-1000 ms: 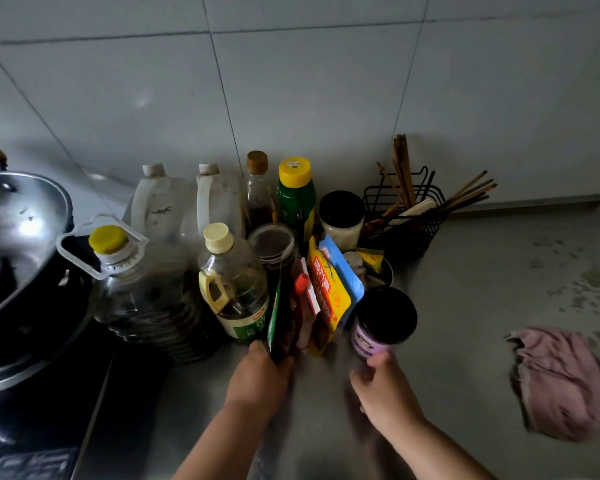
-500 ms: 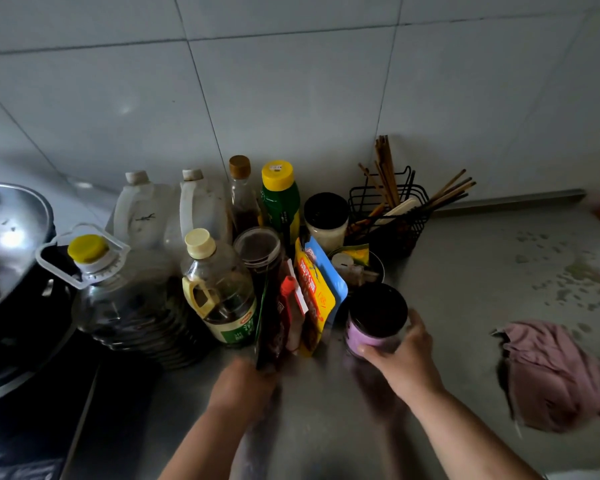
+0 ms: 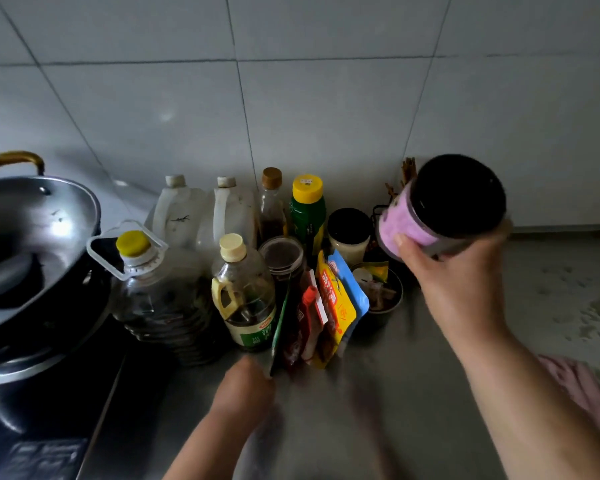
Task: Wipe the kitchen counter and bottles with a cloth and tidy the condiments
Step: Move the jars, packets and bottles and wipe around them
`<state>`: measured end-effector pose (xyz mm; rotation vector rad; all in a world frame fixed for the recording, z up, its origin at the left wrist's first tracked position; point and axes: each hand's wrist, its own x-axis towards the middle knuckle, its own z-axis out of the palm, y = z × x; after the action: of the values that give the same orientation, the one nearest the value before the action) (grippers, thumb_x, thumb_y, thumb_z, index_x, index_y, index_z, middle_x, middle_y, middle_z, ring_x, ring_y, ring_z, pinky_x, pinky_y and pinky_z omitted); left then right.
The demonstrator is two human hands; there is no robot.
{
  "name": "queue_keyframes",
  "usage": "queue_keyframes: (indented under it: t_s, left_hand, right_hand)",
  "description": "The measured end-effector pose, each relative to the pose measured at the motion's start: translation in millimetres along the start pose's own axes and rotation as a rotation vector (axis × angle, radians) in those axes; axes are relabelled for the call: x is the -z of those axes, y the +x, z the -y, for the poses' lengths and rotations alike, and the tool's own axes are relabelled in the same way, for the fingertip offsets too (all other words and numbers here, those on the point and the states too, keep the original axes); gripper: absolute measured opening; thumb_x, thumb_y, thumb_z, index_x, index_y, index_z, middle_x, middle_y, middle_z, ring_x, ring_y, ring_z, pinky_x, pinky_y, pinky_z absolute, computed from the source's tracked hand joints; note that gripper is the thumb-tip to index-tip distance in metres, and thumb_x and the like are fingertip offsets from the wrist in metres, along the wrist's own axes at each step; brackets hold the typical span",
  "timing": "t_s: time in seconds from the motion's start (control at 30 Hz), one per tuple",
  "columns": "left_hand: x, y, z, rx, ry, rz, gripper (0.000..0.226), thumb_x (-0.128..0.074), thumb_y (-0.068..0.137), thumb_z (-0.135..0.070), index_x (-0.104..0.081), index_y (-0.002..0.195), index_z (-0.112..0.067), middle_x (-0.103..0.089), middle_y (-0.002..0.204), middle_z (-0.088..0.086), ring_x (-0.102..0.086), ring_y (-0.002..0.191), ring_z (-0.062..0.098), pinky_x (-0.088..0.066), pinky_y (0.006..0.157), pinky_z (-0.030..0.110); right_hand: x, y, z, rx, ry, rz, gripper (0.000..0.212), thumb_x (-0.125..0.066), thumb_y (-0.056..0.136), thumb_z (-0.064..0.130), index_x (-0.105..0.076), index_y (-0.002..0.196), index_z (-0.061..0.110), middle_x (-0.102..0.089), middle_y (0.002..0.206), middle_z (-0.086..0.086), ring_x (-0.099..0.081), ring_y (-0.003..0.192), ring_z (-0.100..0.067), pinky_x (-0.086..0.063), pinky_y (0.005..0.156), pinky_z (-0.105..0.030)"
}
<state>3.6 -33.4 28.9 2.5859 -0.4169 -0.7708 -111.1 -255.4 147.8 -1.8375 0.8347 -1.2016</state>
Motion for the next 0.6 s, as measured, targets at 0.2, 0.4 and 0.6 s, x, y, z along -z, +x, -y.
queue_keyframes:
  t_s: [0.2, 0.4, 0.6]
  left_hand:
    - [2.3, -7.6, -3.9, -0.003, -0.014, -0.053, 0.03, -0.05, 0.088, -0.014, -0.056, 0.116, -0.005, -0.065, 0.112, 0.013, -0.062, 0.104, 0.029, -0.041, 0.072, 0.023]
    - [14.2, -9.3, 6.1, 0.023, 0.003, -0.069, 0.029, -0.048, 0.087, -0.015, -0.056, 0.113, -0.005, -0.065, 0.11, 0.013, -0.063, 0.103, 0.031, -0.047, 0.077, 0.029]
    - [19.8, -9.6, 19.3, 0.034, -0.081, -0.075, 0.032, -0.055, 0.082, -0.016, -0.056, 0.113, -0.01, -0.065, 0.111, 0.012, -0.063, 0.101, 0.029, -0.05, 0.079, 0.03]
  right_hand:
    - [-86.5, 32.4, 39.5, 0.123, -0.044, 0.447, 0.088, -0.087, 0.051, 0.048, -0.049, 0.128, 0.028, -0.057, 0.122, 0.005, -0.055, 0.116, -0.003, -0.05, 0.097, -0.027]
    - [-141.5, 12.9, 40.5, 0.04, -0.332, 0.533, 0.091, -0.084, 0.057, 0.04, -0.042, 0.133, 0.014, -0.052, 0.129, -0.008, -0.053, 0.119, -0.029, -0.048, 0.097, -0.04]
    - [-167.4, 6.1, 35.5, -0.235, -0.613, 0.697, 0.074, -0.074, 0.08, 0.02, -0.032, 0.138, 0.006, -0.048, 0.136, -0.016, -0.054, 0.12, -0.035, -0.051, 0.094, -0.043]
